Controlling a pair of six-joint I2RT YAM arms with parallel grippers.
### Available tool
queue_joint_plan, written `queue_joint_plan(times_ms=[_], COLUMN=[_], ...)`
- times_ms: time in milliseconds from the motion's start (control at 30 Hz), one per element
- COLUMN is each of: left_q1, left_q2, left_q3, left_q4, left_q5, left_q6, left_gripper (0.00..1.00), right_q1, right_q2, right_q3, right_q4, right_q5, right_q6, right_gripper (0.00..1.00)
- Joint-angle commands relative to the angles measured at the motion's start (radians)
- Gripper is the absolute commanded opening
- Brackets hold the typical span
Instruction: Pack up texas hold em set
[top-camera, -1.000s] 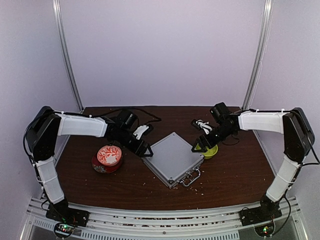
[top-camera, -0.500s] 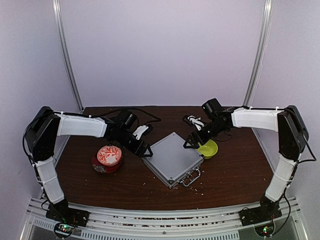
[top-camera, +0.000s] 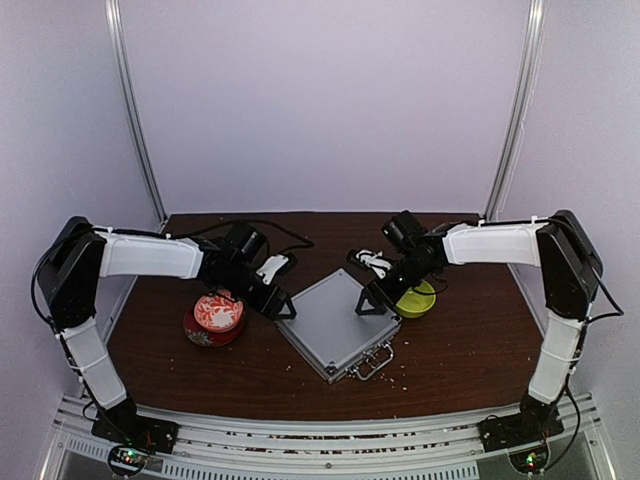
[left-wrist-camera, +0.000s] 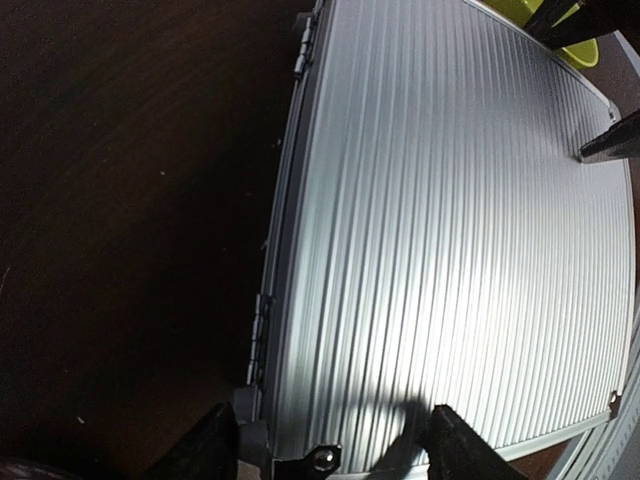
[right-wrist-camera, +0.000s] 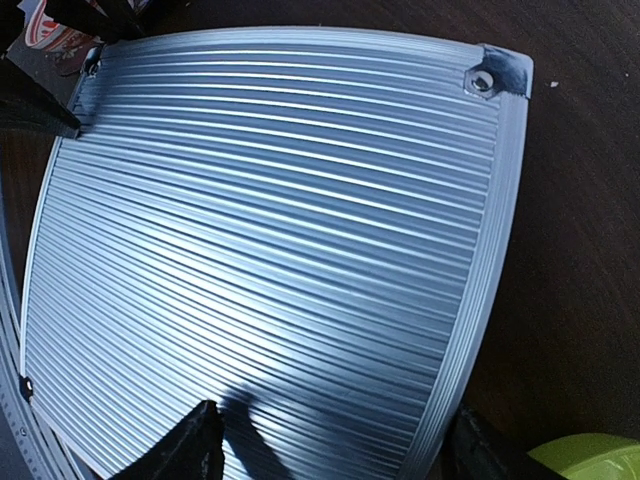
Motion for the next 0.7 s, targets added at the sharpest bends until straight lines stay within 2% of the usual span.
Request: queue_joint_plan(times_ms=[0,233,367,500,667], left_q1=[-0.005,-0.029,-0.091,-0.156,-0.224], left_q2=[-0.06,-0.13,-0.118,-0.061,0.042], left_q3=[-0.026,0.104,0.173,0.183,0.188], left_q4=[-0.062,-0.15,-0.121,-0.023,0.031], left_q5=[-0.093,-0.345,-0.358,-0.28,-0.223], left_q6=[-0.014,-0.048,-0.057,-0.072,-0.085], left_gripper=[0.65,0.67,0.66,0.56,0.36], right_q1=[0.036,-0.041,-0.04,-0.029,0.022], right_q2=[-0.033,-0.266,-0.397,-0.441,-0.43], right_q3=[0.034,-0.074,-0.2,-0.315,-0.392], right_q4=[-0.025,0.049,0.035,-0.011,-0.022], right_q5=[-0.037,-0.001,-0.073,-0.25,-0.302], right_q6=[0.018,0.065,0.067,0.011,-0.068], right_gripper=[0.74,0.76,0.74,0.68,0.66])
